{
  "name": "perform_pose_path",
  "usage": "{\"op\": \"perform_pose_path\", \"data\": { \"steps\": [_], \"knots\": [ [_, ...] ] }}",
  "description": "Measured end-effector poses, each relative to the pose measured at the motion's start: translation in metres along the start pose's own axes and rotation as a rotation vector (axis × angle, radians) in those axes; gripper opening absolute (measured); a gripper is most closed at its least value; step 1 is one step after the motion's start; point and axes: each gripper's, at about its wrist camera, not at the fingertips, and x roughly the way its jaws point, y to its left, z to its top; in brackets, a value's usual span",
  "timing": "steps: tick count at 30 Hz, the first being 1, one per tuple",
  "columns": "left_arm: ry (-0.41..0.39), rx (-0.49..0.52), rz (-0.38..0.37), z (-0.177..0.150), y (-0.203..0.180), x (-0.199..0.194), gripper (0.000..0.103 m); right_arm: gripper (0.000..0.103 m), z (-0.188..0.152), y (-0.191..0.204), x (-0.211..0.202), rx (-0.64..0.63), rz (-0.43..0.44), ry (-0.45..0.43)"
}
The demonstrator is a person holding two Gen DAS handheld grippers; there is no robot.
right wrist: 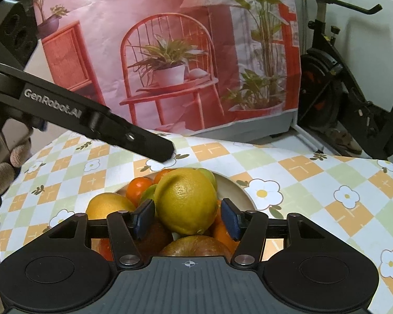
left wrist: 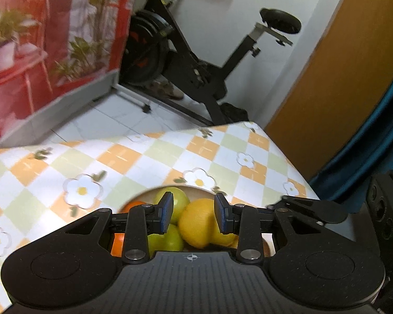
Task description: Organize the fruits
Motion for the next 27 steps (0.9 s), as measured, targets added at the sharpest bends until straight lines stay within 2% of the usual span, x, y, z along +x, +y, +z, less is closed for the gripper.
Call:
{"op": "perform_pose_path", "data": {
  "steps": [2,3,7,8,9,12,19,22,24,27],
  "knots": [
    [-0.017,-0.022,0.016,0.0,0.003,-0.01,0.042,0.058,0.001,0.004,-0.005,-0.002,-0.015,-0.007],
    [-0.029,-0.036,0.026,0.0,0.005,-0.017,0.052,0.063,0.001,0.005,-0.008,-0.002,-0.023,-0.011],
    [-0.099,-0.031,0.09,-0.005,0.005,-0.051,0.076,0.076,0.005,0.015,-0.027,-0.004,-0.056,-0.049],
    [-0.113,-0.017,0.115,-0.007,0.003,-0.06,0.081,0.084,0.005,0.017,-0.033,-0.002,-0.067,-0.06],
    [-0.134,0.004,0.145,-0.01,0.001,-0.071,0.082,0.091,0.006,0.02,-0.039,-0.001,-0.08,-0.077],
    [-0.194,0.041,0.239,-0.018,-0.006,-0.099,0.084,0.103,0.01,0.033,-0.062,0.011,-0.127,-0.132],
    [-0.283,-0.008,0.313,-0.041,-0.009,-0.165,0.086,0.103,0.013,0.066,-0.113,0.039,-0.187,-0.24],
    [-0.322,0.011,0.375,-0.052,-0.02,-0.186,0.088,0.103,0.012,0.084,-0.132,0.055,-0.203,-0.268],
    [-0.357,0.035,0.407,-0.059,-0.028,-0.201,0.095,0.103,0.012,0.095,-0.145,0.078,-0.207,-0.285],
    [-0.404,0.041,0.436,-0.069,-0.037,-0.226,0.096,0.103,0.012,0.113,-0.16,0.096,-0.212,-0.303]
  ]
}}
